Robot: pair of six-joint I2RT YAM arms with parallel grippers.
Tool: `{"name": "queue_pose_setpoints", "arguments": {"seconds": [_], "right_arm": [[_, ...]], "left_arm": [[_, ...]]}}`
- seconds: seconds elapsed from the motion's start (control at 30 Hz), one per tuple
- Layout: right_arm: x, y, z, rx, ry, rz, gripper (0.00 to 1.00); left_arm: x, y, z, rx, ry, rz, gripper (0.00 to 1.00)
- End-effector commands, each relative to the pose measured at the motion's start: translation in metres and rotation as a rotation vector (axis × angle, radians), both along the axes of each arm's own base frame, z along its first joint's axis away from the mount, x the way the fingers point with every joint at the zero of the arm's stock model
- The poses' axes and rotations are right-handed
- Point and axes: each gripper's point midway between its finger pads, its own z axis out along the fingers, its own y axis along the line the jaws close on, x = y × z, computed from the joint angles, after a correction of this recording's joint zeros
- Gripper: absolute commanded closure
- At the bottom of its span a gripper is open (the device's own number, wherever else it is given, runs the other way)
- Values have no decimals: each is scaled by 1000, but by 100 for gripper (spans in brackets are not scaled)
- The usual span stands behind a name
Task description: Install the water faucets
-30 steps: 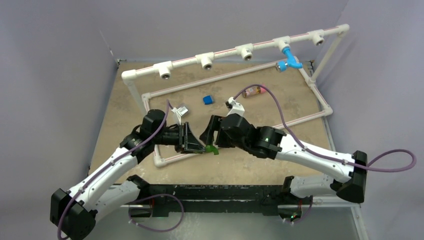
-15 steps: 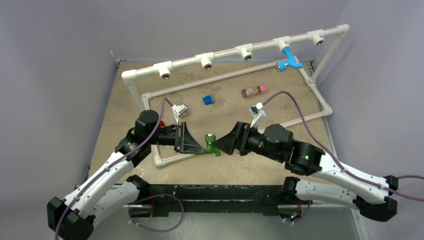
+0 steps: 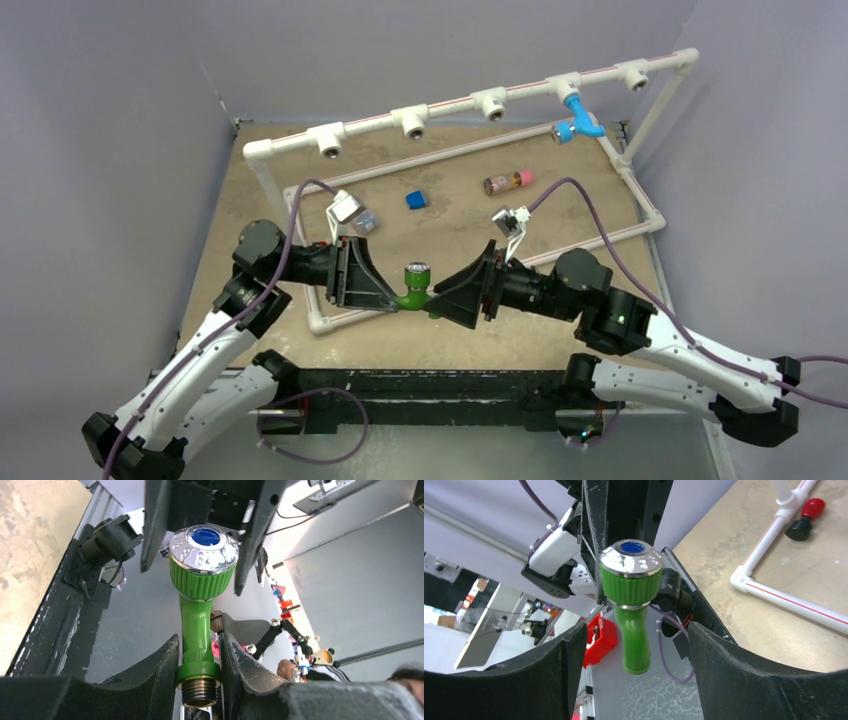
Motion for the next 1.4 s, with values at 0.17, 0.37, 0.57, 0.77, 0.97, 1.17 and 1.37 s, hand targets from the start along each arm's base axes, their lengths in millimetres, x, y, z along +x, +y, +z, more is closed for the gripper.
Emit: {"name": "queue_pose_setpoints", "arguments": {"seconds": [0.17, 0.37, 0.57, 0.77, 0.97, 1.17, 1.37], "right_arm": [[-34, 14, 41, 164, -139, 228, 34], [-34, 16, 48, 177, -153, 233, 43], [-32, 17, 51, 186, -159, 223, 51], [-25, 15, 54, 199, -155, 177, 60], [-21, 15, 54, 214, -144, 155, 66], [-16, 16, 54, 224, -139, 125, 97], [-14, 14, 50, 234, -135, 107, 100]], "left_arm": [[-16, 7, 45, -128, -144, -56, 100], [-14, 6, 51, -152, -165, -44, 100], [-11, 5, 51, -159, -162, -30, 100], [-10, 4, 51, -158, -164, -32, 100], [-9, 4, 46, -153, -150, -30, 100], [-9, 3, 45, -152, -147, -33, 100], [-8, 3, 44, -150, -146, -32, 100]]}}
